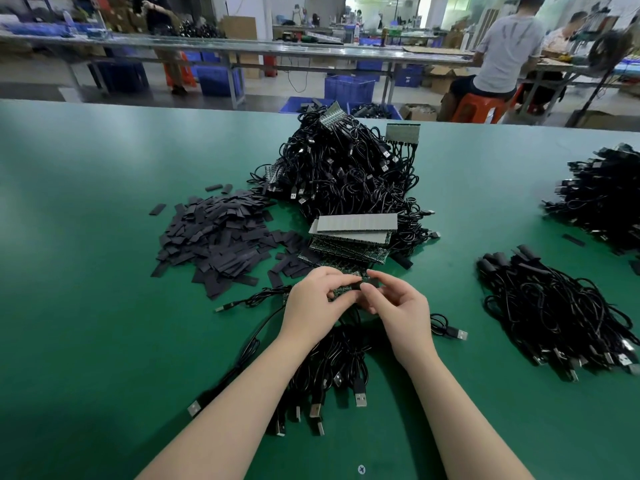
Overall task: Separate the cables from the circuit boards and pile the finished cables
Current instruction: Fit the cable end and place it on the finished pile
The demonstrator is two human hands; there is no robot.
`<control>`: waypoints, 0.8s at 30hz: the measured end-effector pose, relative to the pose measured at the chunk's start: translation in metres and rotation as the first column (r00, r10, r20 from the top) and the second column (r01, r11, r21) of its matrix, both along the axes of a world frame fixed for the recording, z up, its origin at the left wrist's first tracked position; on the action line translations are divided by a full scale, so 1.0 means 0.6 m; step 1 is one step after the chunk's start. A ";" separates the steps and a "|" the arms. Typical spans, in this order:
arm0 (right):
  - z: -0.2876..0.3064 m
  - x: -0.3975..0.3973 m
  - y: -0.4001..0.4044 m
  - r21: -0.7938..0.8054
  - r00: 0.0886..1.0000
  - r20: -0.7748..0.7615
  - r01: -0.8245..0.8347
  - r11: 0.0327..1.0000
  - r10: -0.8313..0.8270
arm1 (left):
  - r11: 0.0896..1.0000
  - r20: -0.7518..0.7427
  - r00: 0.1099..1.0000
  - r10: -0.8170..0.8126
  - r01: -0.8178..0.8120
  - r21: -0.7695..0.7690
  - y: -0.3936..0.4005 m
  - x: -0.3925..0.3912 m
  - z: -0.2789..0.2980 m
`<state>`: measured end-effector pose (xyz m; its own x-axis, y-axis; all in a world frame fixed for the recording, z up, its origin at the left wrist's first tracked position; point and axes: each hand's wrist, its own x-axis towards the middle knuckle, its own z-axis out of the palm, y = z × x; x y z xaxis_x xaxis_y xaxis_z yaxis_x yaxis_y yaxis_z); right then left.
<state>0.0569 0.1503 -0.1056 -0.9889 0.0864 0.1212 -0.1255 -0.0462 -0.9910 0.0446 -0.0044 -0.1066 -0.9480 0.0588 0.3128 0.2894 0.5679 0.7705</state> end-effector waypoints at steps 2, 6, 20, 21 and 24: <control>0.000 -0.001 0.001 0.012 1.000 0.005 -0.001 1.000 0.001 | 1.000 0.005 1.000 0.003 -0.003 0.005 -0.001 0.000 0.000; -0.003 -0.002 0.002 0.021 1.000 0.009 0.001 1.000 -0.001 | 1.000 0.007 1.000 0.007 -0.007 0.017 -0.001 0.000 -0.001; 0.002 0.000 0.000 0.048 0.999 0.036 -0.020 0.999 0.018 | 0.993 -0.045 0.999 -0.015 0.020 0.118 0.000 -0.003 -0.007; 0.003 0.000 0.000 0.046 0.999 0.041 -0.032 0.998 0.030 | 0.992 -0.049 0.999 -0.015 0.021 0.121 0.000 -0.003 -0.007; 0.004 0.001 0.000 0.035 0.999 0.026 -0.048 0.998 0.047 | 0.992 -0.063 0.998 -0.019 0.026 0.121 0.001 -0.003 -0.006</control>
